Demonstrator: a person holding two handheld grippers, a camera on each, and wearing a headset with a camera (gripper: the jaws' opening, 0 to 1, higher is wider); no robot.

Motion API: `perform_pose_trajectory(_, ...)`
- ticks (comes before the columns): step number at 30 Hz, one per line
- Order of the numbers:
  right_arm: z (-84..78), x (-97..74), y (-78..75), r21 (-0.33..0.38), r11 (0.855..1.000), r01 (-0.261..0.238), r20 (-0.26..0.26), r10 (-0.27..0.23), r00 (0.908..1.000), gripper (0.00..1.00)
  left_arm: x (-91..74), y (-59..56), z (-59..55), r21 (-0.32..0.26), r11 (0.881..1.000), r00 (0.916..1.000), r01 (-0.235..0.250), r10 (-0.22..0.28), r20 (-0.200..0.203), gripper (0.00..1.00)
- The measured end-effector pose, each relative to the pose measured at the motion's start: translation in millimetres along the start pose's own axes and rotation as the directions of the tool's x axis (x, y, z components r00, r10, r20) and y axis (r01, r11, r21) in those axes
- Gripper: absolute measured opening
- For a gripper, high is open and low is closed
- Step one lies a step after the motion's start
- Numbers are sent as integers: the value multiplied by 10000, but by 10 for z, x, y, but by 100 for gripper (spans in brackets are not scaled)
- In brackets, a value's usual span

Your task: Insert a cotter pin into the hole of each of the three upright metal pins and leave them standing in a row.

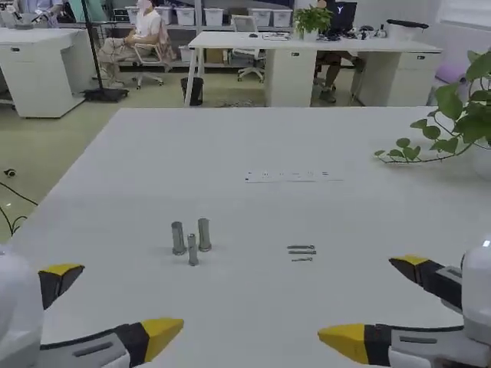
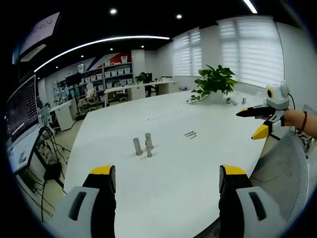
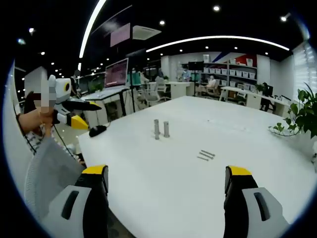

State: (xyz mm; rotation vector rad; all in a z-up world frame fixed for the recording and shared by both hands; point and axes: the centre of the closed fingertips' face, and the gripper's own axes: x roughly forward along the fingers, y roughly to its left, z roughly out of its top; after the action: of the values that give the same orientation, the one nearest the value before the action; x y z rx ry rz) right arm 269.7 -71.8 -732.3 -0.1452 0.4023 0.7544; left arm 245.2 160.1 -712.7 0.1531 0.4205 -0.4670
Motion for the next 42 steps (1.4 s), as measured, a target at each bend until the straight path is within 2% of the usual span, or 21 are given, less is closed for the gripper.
perform_pose_trajectory(11, 48, 6, -4, 82, 9999, -95, 332, 92, 9994, 94, 19, -3, 25, 148, 9999, 9999, -83, 81, 147, 81)
perform_pose_trajectory(13, 75, 5, -6, -128, 9998, -133, 493, 139, 9987, 92, 28, -2, 34, 111, 9999, 9998, -94, 92, 184, 81)
perform_pose_trajectory(19, 122, 6, -13, -178, 9996, -225, 763, 238, 9968, 87, 48, -2, 43, 141, 9998, 9997, -139, 137, 204, 78)
perform_pose_trajectory(35, 56, 16, -66, -16, 9996, -275, 533, 275, 9982, 83, 73, 15, 71, 204, 9996, 9996, -207, 203, 212, 78)
perform_pose_trajectory(42, 77, 9, -99, 36, 9999, -123, 584, 120, 9982, 83, 56, 43, 67, 176, 9994, 9994, -294, 291, 164, 77)
